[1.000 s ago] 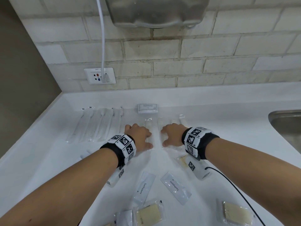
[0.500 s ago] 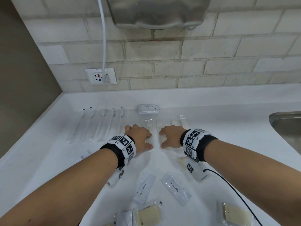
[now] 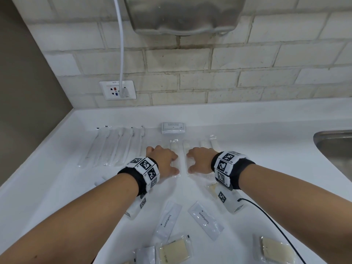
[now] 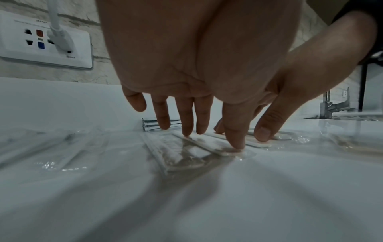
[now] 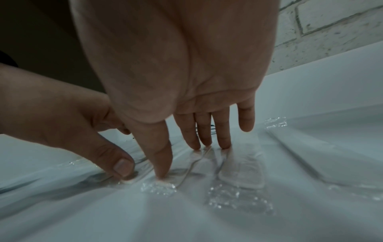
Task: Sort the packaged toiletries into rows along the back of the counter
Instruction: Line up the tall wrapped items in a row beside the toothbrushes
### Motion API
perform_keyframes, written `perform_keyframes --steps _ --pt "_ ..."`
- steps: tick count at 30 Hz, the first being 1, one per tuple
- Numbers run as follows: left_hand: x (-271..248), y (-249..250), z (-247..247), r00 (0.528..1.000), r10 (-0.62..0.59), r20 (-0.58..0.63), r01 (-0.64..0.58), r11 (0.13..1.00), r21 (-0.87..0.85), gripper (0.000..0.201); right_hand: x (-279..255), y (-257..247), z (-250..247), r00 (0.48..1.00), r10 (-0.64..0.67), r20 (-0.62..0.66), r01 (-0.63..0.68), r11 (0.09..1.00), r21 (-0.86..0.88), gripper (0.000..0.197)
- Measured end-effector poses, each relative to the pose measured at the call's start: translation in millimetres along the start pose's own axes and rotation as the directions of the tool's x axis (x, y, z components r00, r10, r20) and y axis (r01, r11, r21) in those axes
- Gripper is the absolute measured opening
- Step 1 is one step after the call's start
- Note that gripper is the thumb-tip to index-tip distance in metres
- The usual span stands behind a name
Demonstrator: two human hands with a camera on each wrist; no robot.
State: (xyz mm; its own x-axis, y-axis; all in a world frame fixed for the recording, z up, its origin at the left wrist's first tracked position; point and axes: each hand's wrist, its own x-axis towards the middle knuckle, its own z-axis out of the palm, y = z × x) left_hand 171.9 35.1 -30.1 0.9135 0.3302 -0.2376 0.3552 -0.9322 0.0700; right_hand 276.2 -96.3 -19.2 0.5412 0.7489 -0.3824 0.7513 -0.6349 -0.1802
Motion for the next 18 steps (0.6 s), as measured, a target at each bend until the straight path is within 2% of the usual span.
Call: perform_keyframes --steps 3,6,9,15,18 --pt "0 1 -2 1.0 -0.008 -0.02 0.007 1.0 -0.023 0.051 -2 2 0 1.0 -0.016 -0.018 0.016 1.0 0.017 0.056" --pt "0 5 -6 0.999 -0.009 -0.047 0.007 0.998 -0.058 0.055 -7 8 -7 0.995 -0.037 -0.092 0.04 0.999 0.027 0.053" --pt "0 13 -8 0.998 0.015 -0.059 -0.019 0.997 -0.074 0.058 -10 21 -14 0.991 0.001 -0.137 0.0 1.0 0.007 0.045" --pt "2 33 -2 0.996 0.075 -0.04 -0.075 0.997 -0.012 0.064 -16 40 -9 0.997 0.071 -0.042 -0.073 0.995 -0.066 0.066" --pt "4 35 4 0.997 0.077 -0.017 -0.077 0.997 0.013 0.065 -15 44 -4 0.998 0.058 -0.02 -0.059 0.996 -0.066 0.065"
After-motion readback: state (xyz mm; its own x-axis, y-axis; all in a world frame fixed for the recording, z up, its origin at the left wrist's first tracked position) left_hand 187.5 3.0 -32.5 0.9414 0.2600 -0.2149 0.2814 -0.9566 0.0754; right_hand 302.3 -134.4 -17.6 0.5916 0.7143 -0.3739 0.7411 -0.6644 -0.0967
